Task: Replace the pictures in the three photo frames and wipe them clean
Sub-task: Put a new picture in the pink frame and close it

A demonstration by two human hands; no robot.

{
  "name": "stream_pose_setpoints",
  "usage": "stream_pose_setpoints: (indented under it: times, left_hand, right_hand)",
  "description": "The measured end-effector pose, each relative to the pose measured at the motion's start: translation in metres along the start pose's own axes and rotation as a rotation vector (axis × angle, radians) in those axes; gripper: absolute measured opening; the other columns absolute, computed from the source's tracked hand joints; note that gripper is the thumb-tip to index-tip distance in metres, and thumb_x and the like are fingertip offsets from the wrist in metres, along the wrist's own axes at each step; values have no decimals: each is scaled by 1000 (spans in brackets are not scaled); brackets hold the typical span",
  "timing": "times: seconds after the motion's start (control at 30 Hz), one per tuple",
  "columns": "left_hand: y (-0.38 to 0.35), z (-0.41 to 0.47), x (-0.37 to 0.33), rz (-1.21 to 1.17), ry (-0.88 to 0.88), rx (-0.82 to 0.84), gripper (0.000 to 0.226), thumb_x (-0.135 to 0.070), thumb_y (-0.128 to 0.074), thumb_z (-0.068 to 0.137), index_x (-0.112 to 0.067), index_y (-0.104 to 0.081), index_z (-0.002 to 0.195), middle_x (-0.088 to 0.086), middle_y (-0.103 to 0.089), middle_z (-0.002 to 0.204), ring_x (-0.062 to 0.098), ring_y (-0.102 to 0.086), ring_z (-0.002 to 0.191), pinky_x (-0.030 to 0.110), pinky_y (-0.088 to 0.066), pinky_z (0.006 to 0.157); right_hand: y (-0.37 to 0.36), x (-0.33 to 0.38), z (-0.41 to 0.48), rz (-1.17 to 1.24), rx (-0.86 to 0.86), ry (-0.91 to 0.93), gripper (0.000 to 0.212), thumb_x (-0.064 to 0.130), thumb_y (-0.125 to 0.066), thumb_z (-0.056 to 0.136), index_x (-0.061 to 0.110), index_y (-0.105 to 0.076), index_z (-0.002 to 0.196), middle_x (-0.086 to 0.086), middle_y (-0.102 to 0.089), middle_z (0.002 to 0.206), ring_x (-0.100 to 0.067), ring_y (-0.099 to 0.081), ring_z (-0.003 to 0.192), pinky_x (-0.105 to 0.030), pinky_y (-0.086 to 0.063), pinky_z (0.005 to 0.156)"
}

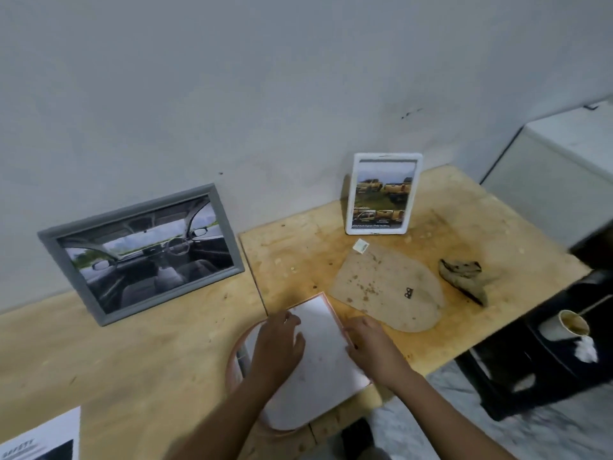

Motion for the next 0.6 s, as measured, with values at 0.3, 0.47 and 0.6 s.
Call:
stream_pose_setpoints:
  times: [0.3,0.47,0.6]
  left_hand:
    - [-51,109,-57,-149,233,113,33,-21,-53,91,-6,-55,121,8,-50,122,22,-48,108,26,-38,84]
    - [-85,145,-68,-133,456,181,47,-31,-58,88,-6,-46,126,15,-40,132,30,-40,118,35,-39,93]
    - [-94,151,-66,-55,571,212,67,-42,-66,80,-7,-40,131,16,-38,134,36,-37,123,47,-39,101]
  right_hand:
    - [96,-141,31,390,-250,-555,28,14,-62,84,11,-56,111,-10,-52,122,-25,-49,114,-33,-44,88]
    - [117,-202,46,422,-180,-810,48,29,-63,82,6,-47,121,-14,-50,121,-31,-52,107,-33,-42,71]
    - [112,-218,65,360,-101,-802,40,42,-58,74,7,-51,91,-13,-57,89,-28,-55,78,-34,-42,62]
Point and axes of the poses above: each hand's wrist, its own z-axis towards the middle knuckle, its own y-axis out of the back of the hand, x = y × z, the point moved 6 cm from there along z, towards the middle knuckle
